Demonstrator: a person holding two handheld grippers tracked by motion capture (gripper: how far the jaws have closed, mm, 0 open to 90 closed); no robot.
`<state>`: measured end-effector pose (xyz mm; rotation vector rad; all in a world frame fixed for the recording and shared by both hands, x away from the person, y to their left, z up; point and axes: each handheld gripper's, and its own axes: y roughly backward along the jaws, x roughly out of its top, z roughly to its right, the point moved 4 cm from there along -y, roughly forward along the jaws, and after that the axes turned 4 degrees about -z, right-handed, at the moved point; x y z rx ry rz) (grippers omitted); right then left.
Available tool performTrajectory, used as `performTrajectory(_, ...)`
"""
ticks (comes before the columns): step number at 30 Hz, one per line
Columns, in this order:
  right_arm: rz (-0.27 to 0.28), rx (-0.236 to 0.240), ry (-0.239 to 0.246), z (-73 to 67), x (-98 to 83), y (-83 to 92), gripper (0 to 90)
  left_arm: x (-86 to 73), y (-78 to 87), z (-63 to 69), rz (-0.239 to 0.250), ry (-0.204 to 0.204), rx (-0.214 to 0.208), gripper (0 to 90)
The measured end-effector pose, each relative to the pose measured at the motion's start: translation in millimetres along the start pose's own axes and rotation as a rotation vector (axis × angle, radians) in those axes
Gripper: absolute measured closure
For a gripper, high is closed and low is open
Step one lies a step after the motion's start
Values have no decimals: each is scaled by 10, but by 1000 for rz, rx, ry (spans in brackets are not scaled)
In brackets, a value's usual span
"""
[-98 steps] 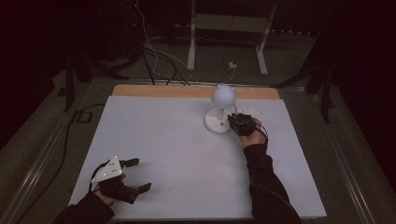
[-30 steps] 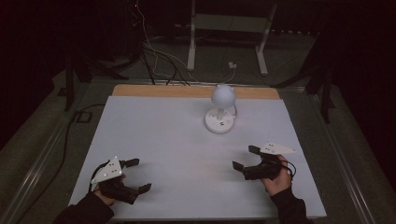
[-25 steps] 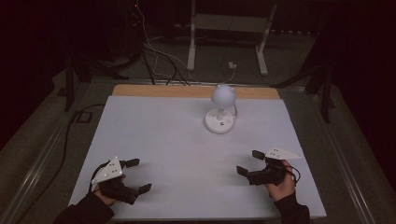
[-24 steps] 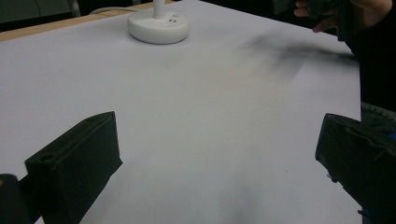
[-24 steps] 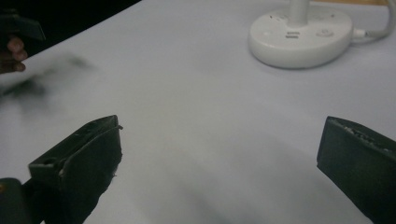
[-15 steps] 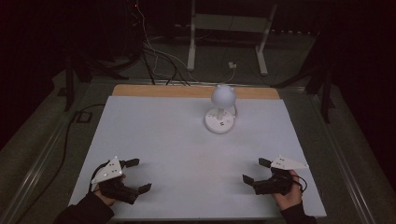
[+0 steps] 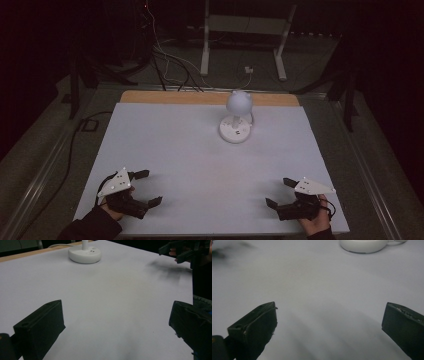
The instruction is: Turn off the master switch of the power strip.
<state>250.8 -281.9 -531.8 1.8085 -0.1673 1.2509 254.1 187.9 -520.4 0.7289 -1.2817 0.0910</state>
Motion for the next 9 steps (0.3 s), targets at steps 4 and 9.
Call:
performTrajectory(4, -6, -8, 24, 6, 14, -32, 0, 2, -4, -6, 1, 2, 1, 5)
performTrajectory(9, -24, -12, 37, 7, 8, -51, 0, 3, -3, -4, 1, -3, -1, 4)
